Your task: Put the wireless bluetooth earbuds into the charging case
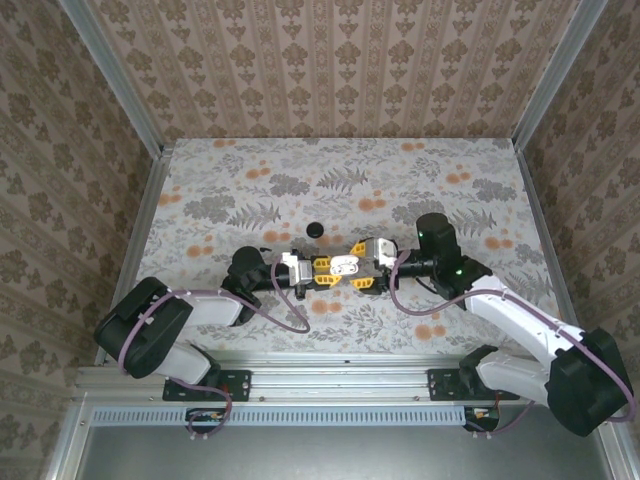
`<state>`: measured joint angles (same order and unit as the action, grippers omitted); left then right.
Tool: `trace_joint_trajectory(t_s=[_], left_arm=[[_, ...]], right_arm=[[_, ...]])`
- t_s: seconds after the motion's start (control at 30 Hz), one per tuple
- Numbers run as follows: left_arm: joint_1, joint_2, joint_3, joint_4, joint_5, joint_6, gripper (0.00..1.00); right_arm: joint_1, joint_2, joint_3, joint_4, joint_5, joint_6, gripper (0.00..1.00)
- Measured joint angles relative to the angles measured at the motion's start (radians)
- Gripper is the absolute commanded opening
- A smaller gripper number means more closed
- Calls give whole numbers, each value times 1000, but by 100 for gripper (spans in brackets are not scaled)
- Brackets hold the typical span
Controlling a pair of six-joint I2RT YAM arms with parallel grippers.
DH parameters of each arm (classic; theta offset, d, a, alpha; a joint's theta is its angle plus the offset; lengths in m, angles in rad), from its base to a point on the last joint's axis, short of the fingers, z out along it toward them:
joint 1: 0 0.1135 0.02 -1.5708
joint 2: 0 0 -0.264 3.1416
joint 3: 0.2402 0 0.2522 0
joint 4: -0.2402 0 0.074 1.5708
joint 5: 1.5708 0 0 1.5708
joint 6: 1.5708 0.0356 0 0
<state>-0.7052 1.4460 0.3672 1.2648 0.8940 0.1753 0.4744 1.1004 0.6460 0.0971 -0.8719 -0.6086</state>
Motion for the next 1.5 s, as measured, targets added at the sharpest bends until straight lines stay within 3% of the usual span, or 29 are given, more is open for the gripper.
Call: trace_joint_trajectory(t_s=[0.6,0.97,1.5], left_arm=[[0,0,0,-2,0,-8,0],[0,-2,0,-2,5,-26,0],[0,-18,0,0,8,-26,0]], right_arm=[[0,-86,-13,-72,-16,-38,53],[-21,-167,-88,-11,31,3,57],[-23,-24,-50,57,-35,13,49]])
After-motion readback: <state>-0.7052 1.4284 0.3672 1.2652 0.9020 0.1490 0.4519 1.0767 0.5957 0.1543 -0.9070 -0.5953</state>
